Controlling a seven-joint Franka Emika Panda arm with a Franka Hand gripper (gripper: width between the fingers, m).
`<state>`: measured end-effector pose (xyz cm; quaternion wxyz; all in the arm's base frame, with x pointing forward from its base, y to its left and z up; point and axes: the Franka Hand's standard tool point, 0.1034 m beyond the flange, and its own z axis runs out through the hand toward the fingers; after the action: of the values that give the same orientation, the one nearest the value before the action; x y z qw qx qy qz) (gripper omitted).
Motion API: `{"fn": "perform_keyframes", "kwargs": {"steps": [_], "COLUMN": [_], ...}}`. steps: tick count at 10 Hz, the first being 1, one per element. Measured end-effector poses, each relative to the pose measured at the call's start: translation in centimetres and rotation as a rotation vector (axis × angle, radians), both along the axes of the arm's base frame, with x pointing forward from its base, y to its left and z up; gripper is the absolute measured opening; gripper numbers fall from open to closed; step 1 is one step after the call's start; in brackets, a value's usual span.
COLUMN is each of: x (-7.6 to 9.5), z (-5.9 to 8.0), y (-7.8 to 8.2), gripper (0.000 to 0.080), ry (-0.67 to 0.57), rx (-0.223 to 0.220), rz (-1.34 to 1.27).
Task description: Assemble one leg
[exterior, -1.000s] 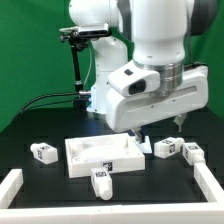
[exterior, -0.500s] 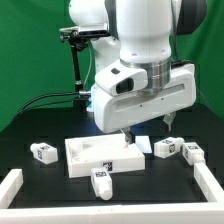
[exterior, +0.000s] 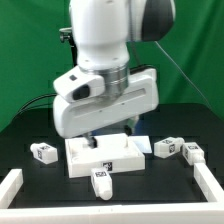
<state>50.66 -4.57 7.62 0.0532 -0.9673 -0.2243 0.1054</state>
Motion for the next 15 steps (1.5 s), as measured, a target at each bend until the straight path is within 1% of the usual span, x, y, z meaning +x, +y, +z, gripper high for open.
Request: {"fn": "perform_keyframes", "kwargs": {"steps": [1, 2, 5, 6, 7, 8, 9, 10, 11, 12, 14, 15], "x": [-0.3, -0.3, -0.4, -0.2, -0.7, -2.0, -3.2, -4.4, -5.9, -6.6, -7.2, -7.3], "z": [-0.5, -1.0, -1.1, -1.3, -1.9, -2.2, -2.5, -3.3, -4.2, -5.0, -6.5, -6.8], "y": [-2.4, -3.7, -3.6, -3.6, -4.1, -6.2, -8.4, -9.3, -9.6, -9.7, -9.5, -9.1], "gripper": [0.0648, 0.0648, 0.0648, 0.0648, 0.0648, 0.0648, 0.0648, 0.0648, 0.0648, 0.0648, 0.0648, 0.0648], "ry": [0.0, -0.018, -0.019, -0.032, -0.048, -0.035, -0.028, -0.027, -0.019, -0.024, -0.023, -0.019], "rx": [-0.003, -0.015, -0.015, -0.022, -0.021, -0.013, -0.022, -0.023, -0.021, -0.027, -0.035, -0.034], "rz": [0.0, -0.022, -0.02, -0.041, -0.069, -0.132, -0.166, -0.172, -0.181, -0.185, -0.181, -0.177]}}
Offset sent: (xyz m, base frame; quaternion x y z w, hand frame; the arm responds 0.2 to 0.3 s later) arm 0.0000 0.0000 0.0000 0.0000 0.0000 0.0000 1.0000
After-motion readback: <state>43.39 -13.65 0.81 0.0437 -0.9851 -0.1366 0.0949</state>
